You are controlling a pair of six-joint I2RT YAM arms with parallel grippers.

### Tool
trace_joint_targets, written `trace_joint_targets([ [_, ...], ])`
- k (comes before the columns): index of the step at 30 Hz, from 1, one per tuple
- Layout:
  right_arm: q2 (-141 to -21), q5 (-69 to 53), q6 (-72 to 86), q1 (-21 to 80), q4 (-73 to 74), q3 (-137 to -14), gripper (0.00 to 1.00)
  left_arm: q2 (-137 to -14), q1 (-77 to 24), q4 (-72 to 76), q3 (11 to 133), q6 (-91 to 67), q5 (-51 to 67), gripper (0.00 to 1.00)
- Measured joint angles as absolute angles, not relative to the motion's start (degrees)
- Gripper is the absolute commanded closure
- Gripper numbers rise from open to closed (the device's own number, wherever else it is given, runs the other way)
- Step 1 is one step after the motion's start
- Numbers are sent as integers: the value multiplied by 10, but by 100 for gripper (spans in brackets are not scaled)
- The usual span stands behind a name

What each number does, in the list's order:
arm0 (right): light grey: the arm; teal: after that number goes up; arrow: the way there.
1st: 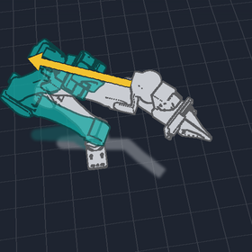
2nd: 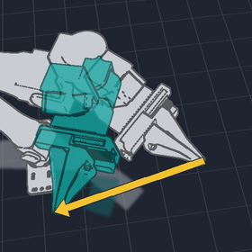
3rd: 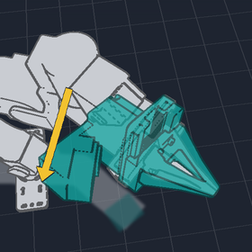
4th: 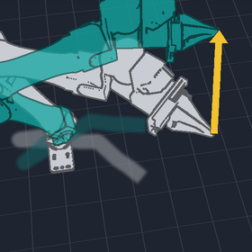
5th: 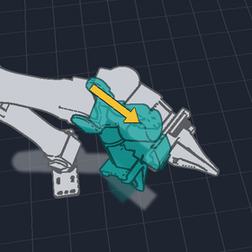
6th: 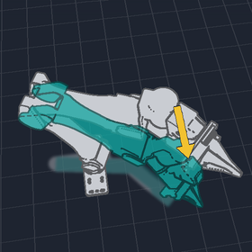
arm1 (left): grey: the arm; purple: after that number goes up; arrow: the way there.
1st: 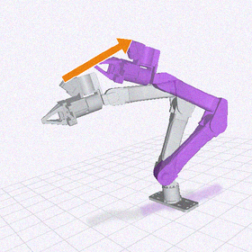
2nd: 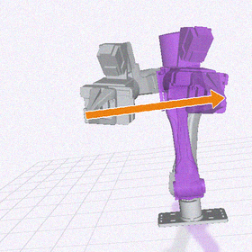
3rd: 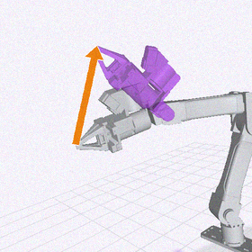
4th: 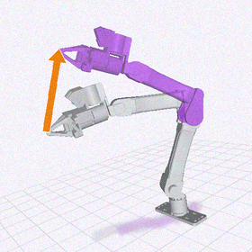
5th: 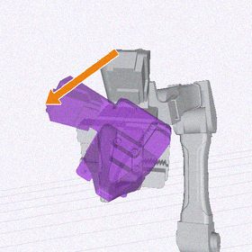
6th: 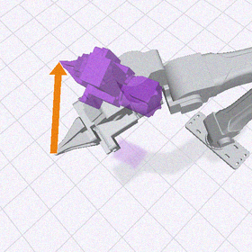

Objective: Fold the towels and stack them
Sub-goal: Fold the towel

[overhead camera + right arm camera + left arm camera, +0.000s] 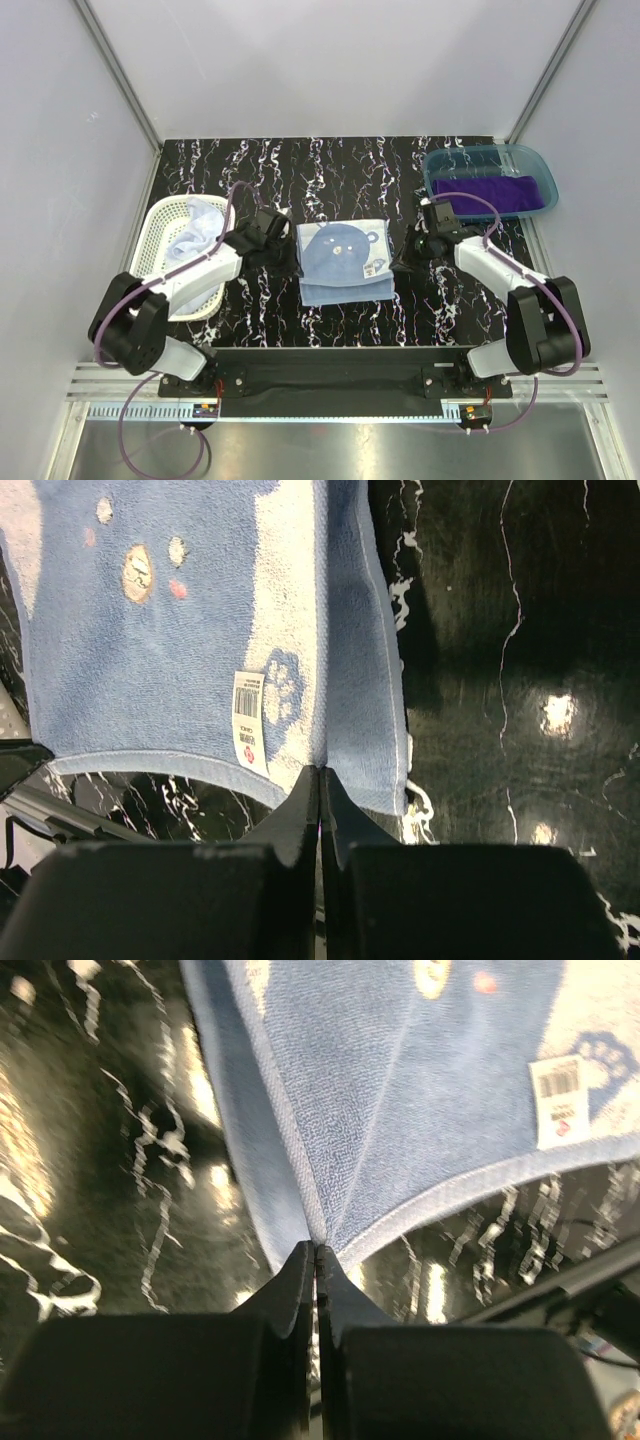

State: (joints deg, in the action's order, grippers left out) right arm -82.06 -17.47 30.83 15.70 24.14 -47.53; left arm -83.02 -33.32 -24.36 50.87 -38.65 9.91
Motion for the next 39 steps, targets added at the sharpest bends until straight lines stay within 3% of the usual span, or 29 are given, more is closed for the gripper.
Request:
trace_joint_targets([
  [5, -798, -175, 300, 157, 250, -462, 100, -780, -361, -209, 455, -424, 105, 100],
  [12, -818, -176, 301, 157, 228, -388, 100, -806, -382, -191, 390, -451, 106, 100],
  [39, -748, -189, 312, 158, 220, -349, 100, -771, -398, -189, 374, -462, 89, 100],
])
